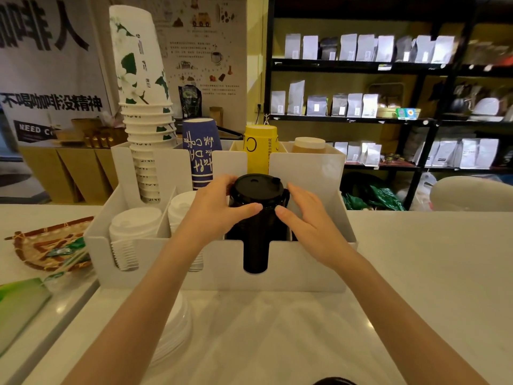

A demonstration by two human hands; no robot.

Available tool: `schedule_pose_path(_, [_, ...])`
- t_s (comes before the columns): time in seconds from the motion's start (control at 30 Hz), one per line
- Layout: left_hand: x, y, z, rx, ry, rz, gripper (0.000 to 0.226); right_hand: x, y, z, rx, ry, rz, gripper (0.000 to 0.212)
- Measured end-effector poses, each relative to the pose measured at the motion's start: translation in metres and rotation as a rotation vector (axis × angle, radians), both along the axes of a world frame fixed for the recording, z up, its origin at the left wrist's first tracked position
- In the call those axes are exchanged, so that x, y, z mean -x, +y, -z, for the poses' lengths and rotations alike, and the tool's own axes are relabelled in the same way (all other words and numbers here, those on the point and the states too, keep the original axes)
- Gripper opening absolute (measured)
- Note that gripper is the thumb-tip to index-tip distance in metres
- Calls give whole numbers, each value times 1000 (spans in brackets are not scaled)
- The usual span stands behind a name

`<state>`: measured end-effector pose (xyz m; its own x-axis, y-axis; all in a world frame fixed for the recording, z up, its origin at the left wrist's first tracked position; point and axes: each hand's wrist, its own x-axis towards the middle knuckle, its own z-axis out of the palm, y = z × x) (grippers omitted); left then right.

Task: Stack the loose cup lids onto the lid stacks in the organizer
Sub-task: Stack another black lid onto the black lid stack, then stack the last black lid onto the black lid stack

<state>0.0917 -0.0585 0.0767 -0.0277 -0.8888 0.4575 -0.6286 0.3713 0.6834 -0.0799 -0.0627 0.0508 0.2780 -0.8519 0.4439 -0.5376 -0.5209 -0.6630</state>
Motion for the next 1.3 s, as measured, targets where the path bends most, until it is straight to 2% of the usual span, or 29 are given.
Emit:
schedule_pose_path(0.13, [8, 4, 10, 59, -16, 44, 44, 7, 29, -4, -25, -143, 50, 66])
schedule_pose_path(0.2, [11, 3, 19, 64, -37, 25, 47, 13, 49, -2, -20, -178, 49, 66])
schedule_pose_path(0.27, [14, 4, 27, 55, -29, -1, 59, 22, 70, 6, -37, -128, 29, 64])
schedule_pose_path(0.4, [21, 12, 36, 72, -22, -59, 64, 43, 106, 32, -102, 50, -22, 63])
schedule_pose_path(0.67, [33, 44, 51, 49, -60, -20, 64, 85, 160, 67, -494, 267, -106, 80])
schedule_pose_path(0.87, [47, 99, 70, 0, -117, 175, 63, 93, 177, 75, -521, 222, -71, 85])
schedule_pose_path(1.03, [45, 141, 105, -60, -417, 427, 74, 94, 180, 82, -472, 167, -25, 80])
schedule_pose_path(1.1, [43, 152, 111, -153, -481, 500, 79, 93, 181, 82, -460, 152, -26, 77])
schedule_pose_path(1.2, [44, 162, 118, -207, -483, 562, 87, 91, 185, 79, -422, 118, -47, 67])
schedule_pose_path(1.3, [48, 163, 121, -191, -450, 591, 82, 90, 187, 77, -387, 92, -55, 61])
